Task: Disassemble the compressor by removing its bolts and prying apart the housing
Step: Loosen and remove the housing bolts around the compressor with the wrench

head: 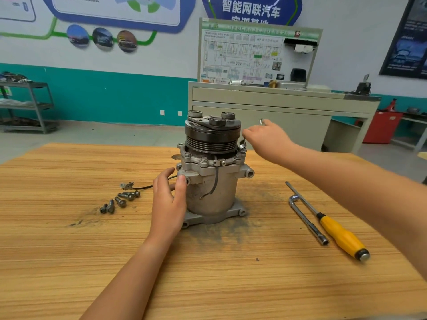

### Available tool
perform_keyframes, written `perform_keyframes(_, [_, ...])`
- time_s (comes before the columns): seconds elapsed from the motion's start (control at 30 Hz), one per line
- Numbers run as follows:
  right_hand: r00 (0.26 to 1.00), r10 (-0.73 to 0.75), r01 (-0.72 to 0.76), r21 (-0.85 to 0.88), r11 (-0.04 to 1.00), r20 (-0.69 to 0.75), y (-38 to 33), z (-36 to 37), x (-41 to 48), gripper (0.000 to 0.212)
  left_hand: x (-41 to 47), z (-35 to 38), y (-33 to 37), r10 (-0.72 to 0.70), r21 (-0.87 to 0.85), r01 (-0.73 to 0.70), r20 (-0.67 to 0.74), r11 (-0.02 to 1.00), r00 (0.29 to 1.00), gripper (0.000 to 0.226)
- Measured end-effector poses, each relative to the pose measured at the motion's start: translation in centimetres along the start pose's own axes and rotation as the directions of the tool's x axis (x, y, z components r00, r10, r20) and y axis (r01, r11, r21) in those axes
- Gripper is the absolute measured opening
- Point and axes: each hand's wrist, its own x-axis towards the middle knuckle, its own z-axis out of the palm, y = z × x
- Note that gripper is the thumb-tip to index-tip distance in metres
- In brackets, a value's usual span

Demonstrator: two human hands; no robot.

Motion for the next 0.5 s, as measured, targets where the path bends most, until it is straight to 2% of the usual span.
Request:
perform_keyframes(0.07, [0.998, 0.008, -0.006, 0.037, 0.999, -0.061, -0.1, 0.9, 0.3, 0.036, 0.0, 0.0, 0.0, 0.006, 0.004, -0.006, 0.001, 1.000, 1.000, 0.043])
perform_keyframes(0.17, [0.987, 0.036, -0.023, 0.085, 0.996, -0.155, 0.6, 0.6, -0.9, 0.027, 0.0, 0.1, 0.0, 0.007, 0.006, -0.007, 0.007, 1.000, 1.000, 0.043])
perform_keyframes(0.27, [0.939, 0.175, -0.087, 0.289, 0.953, -0.297, 1.5, -0.8, -3.4, 0.026, 0.0, 0.2, 0.0, 0.000, 0.001, 0.000, 0.011, 1.000, 1.000, 0.042])
perform_keyframes(0.37, [0.921, 0.334, -0.206, 0.473, 0.857, -0.202, 2.0, -2.7, -6.0, 0.030, 0.0, 0.2, 0.1, 0.005, 0.004, -0.005, 0.007, 1.000, 1.000, 0.041])
perform_keyframes(0.5, [0.959, 0.280, -0.275, 0.426, 0.862, 0.053, 1.5, -4.3, -8.1, 0.028, 0.1, 0.1, 0.2, -0.005, -0.004, 0.005, 0.009, 1.000, 1.000, 0.040])
